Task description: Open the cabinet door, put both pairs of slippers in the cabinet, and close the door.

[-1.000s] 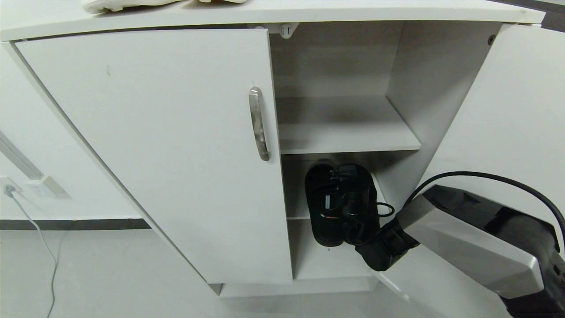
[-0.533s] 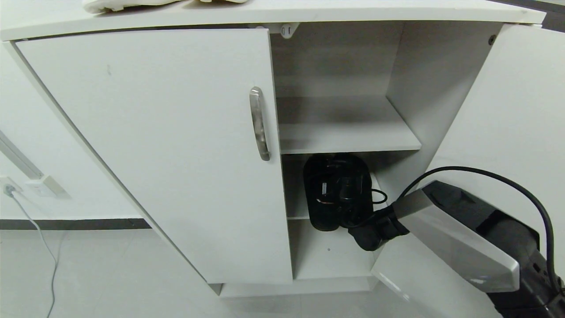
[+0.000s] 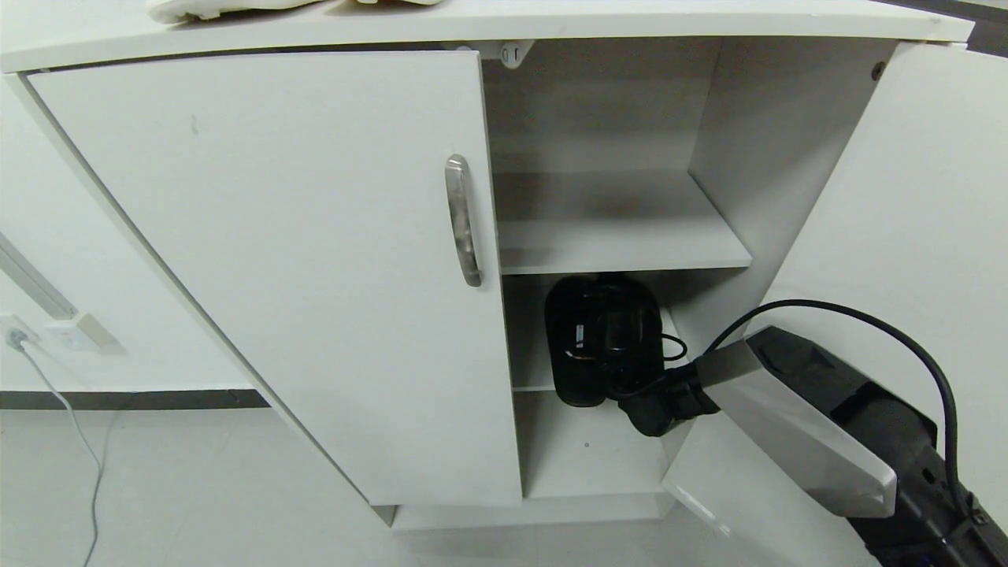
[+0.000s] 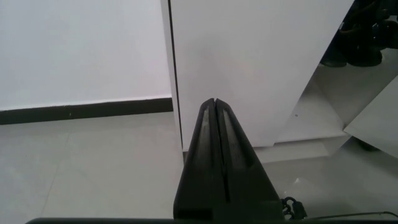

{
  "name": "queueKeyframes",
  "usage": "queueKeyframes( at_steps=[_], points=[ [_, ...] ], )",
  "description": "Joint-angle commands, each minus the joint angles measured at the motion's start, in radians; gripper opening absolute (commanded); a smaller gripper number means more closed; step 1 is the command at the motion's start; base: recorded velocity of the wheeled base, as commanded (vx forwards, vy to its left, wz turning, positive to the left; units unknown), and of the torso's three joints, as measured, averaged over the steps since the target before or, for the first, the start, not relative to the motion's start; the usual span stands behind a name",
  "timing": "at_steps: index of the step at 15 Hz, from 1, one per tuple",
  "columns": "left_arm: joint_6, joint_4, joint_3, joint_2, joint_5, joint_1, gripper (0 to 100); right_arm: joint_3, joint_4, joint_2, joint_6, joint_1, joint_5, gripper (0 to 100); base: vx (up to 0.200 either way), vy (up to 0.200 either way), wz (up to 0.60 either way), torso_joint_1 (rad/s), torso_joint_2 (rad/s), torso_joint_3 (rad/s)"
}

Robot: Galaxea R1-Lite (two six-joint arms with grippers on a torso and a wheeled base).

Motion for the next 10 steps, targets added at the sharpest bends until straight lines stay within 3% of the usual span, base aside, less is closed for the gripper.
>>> queueKeyframes(
  at_steps=[1,2,7,10],
  points=[
    [0.000,0.000,0.000,0.000,0.000,0.000,0,-0.005,0.003,0.002,0.000,0.000,0.000,0,0.000,0.000,0.00,0.000,0.00,0.000],
    [0.000,0.000,0.000,0.000,0.000,0.000,0,-0.009,0.007,0.002,0.000,0.000,0.000,100,0.000,0.000,0.00,0.000,0.00,0.000],
    [0.000,0.000,0.000,0.001,0.000,0.000,0,0.063,-0.008,-0.030,0.003,0.009,0.000,100,0.000,0.000,0.00,0.000,0.00,0.000],
    [0.000,0.000,0.000,0.001,0.000,0.000,0,0.219,-0.086,-0.106,0.001,0.028,0.000,100,0.000,0.000,0.00,0.000,0.00,0.000]
  ],
)
